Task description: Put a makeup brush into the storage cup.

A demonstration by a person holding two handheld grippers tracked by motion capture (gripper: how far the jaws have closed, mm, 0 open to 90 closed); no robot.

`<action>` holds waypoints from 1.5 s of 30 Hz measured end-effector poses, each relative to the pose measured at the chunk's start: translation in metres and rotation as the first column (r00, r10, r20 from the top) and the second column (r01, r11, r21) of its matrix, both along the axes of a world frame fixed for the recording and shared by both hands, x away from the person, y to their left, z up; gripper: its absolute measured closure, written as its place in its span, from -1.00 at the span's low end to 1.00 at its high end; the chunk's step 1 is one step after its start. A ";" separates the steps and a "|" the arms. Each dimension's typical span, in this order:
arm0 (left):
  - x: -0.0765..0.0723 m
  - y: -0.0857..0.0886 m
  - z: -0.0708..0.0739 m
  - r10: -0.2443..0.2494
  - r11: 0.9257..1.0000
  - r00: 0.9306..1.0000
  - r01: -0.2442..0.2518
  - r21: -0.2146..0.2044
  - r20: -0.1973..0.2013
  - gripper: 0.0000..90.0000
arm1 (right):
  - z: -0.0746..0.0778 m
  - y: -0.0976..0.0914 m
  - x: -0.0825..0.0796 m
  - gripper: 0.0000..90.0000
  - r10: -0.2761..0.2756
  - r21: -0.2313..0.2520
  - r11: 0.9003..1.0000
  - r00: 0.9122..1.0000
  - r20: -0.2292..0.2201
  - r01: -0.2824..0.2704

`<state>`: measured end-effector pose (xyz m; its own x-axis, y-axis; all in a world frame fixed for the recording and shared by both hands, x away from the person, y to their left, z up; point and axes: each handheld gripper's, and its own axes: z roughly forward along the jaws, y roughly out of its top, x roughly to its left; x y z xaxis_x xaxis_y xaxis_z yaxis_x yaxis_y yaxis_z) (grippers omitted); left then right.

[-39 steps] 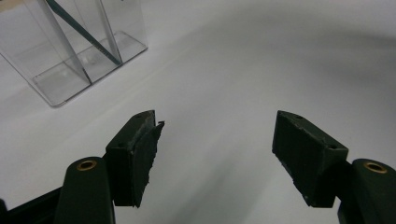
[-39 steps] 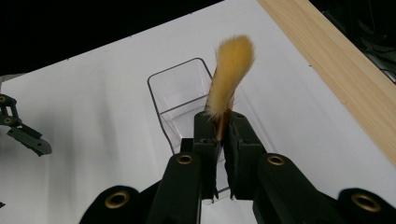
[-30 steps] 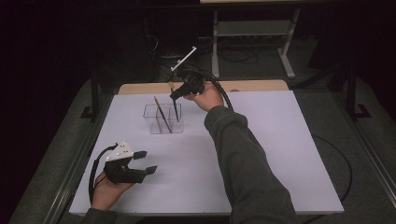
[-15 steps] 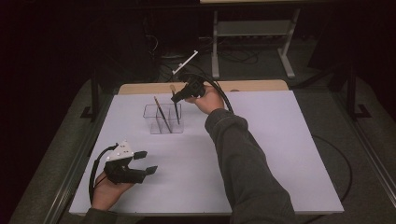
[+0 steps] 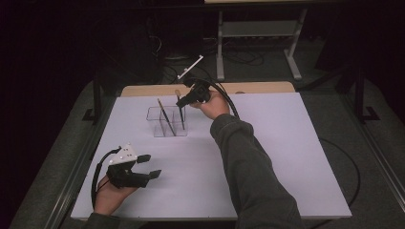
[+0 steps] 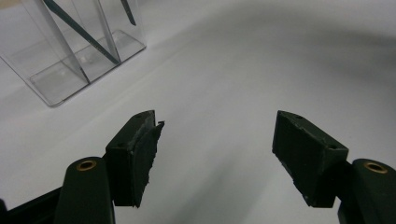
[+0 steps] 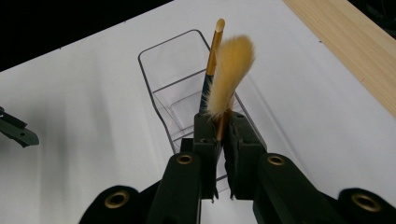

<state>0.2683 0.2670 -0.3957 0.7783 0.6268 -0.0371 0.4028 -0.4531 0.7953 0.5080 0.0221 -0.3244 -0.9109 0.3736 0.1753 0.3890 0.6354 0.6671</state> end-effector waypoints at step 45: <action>0.001 0.000 0.000 -0.004 1.000 1.000 0.004 0.009 0.001 -0.33 | -0.011 -0.020 -0.009 0.55 -0.058 0.028 0.998 0.998 -0.011 0.058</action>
<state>0.2692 0.2672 -0.3959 0.7806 0.6243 -0.0311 0.4006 -0.4615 0.7915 0.4989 0.0026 -0.3349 -0.8860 0.4205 0.1953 0.4312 0.5928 0.6802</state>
